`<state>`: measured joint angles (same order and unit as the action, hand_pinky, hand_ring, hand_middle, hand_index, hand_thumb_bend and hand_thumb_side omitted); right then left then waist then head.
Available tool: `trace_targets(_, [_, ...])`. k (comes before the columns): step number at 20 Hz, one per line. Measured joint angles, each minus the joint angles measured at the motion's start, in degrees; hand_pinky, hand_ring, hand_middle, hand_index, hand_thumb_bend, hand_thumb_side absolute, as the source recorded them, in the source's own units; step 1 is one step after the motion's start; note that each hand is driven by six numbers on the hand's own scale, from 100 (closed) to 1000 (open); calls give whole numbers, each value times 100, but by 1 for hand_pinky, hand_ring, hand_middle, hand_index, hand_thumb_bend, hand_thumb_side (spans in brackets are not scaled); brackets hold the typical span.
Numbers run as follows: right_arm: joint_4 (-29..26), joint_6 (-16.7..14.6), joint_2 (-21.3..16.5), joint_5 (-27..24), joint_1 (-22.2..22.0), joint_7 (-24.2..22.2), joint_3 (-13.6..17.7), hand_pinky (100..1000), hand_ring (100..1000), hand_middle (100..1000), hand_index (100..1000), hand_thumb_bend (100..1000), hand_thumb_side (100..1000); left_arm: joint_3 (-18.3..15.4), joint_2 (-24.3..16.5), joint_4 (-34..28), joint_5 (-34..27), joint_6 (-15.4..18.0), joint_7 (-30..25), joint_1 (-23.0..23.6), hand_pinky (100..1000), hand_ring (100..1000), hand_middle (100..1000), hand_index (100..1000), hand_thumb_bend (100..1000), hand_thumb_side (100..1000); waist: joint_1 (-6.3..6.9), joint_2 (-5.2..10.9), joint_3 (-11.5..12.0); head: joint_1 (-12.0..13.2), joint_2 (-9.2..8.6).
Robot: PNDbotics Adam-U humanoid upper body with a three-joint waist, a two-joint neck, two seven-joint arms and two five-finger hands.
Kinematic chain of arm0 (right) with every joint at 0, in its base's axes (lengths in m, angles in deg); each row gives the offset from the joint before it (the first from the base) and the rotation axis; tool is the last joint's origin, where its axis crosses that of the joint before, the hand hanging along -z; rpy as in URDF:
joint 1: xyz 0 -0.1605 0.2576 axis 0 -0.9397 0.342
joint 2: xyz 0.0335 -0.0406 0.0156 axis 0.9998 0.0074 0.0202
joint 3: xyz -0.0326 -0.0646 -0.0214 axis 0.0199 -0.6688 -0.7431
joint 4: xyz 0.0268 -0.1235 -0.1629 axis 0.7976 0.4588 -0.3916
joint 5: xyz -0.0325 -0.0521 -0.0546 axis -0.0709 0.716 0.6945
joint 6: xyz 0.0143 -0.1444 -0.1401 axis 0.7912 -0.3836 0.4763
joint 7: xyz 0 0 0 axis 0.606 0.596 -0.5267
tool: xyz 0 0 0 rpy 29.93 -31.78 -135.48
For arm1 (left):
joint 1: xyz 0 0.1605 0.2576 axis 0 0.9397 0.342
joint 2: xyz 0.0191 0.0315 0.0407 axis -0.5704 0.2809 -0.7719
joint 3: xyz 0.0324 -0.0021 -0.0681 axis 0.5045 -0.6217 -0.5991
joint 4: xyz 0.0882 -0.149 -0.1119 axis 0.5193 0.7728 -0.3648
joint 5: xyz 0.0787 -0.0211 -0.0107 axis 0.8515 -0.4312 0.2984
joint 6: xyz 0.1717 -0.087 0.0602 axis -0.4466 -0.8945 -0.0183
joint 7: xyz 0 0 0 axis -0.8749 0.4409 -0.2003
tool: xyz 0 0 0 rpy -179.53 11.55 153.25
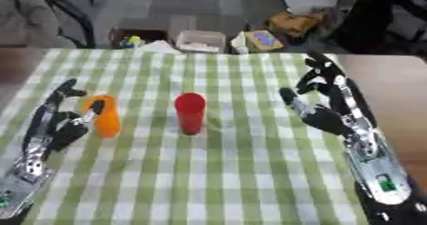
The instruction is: Pour the contents of one cup into another cup.
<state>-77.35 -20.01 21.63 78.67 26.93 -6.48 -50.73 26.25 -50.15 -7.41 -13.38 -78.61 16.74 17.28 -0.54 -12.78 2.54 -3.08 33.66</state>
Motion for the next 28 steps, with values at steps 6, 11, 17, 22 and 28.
trace_targets(6, [0, -17, 1, -8, 8, -19, -4, 564, 963, 469, 957, 471, 359, 10, 0, 176, 147, 19, 17, -116, 499, 1000, 686, 952, 553, 568, -12, -21, -27, 5, -2])
trace_targets(11, [1, -20, 1, -16, 12, -25, -23, 563, 963, 469, 957, 473, 359, 10, 0, 352, 250, 47, 43, -182, 490, 991, 665, 948, 553, 569, -28, -33, -53, 13, -4])
trace_targets(17, [2, -31, 3, -26, 55, -50, -34, 563, 963, 468, 957, 475, 360, 10, 5, 508, 333, 105, 15, -229, 483, 978, 647, 943, 551, 581, -41, -63, -92, 19, -7])
trace_targets(22, [3, -32, 6, -30, 56, -57, -35, 563, 963, 468, 957, 472, 363, 23, 58, 638, 419, 159, -26, -240, 472, 966, 631, 940, 538, 584, -56, -74, -112, 20, -25])
trace_targets(28, [5, -32, 8, -32, 57, -59, -35, 562, 964, 467, 957, 472, 365, 33, 100, 746, 552, 204, -30, -264, 443, 949, 614, 936, 512, 587, -63, -88, -141, 20, -46])
